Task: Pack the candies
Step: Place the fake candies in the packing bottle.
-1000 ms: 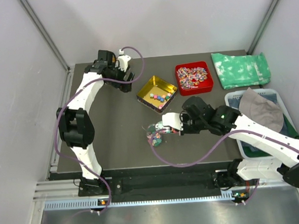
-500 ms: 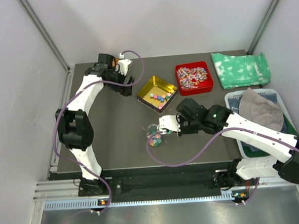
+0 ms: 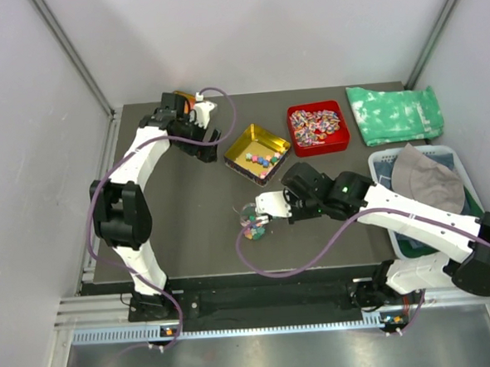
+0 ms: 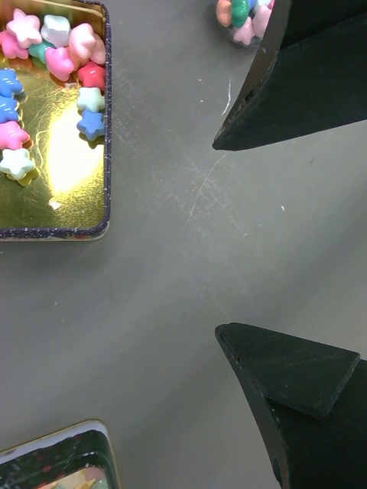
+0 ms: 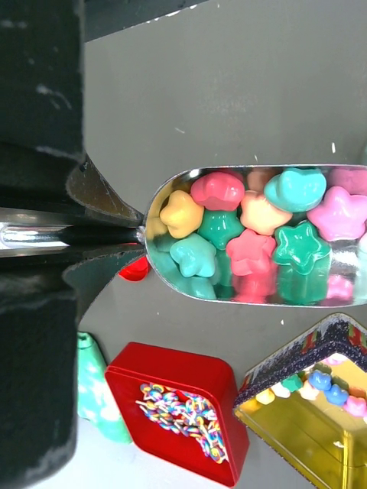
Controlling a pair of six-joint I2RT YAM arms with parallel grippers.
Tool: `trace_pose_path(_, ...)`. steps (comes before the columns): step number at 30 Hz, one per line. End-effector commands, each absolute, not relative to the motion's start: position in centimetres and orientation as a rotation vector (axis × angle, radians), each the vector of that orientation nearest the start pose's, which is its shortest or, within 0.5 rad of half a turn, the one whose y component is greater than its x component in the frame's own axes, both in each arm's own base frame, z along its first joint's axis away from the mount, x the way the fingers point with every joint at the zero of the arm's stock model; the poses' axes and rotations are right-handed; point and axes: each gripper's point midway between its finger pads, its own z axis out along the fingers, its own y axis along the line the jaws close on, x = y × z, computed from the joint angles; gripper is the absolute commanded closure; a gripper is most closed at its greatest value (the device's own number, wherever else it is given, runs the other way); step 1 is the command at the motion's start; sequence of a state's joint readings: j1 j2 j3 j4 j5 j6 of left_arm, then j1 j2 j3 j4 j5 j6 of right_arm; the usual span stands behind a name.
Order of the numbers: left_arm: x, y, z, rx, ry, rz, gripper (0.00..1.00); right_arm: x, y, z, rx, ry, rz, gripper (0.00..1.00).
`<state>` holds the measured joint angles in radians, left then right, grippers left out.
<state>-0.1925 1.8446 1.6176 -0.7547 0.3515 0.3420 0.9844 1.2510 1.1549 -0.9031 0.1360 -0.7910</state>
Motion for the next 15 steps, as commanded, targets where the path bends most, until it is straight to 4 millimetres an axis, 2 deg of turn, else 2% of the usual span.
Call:
trace_pose_path(1, 43.3, -13.6, 17.6, 0.780, 2.271, -0.399, 0.01, 21.6, 22.9, 20.4, -1.923, 1.575, -0.147, 1.00)
trace_pose_path(15, 42.9, -13.5, 16.7, 0.775, 2.280, -0.417, 0.01, 21.8, 23.4, 21.4, -1.958, 1.529, -0.211, 1.00)
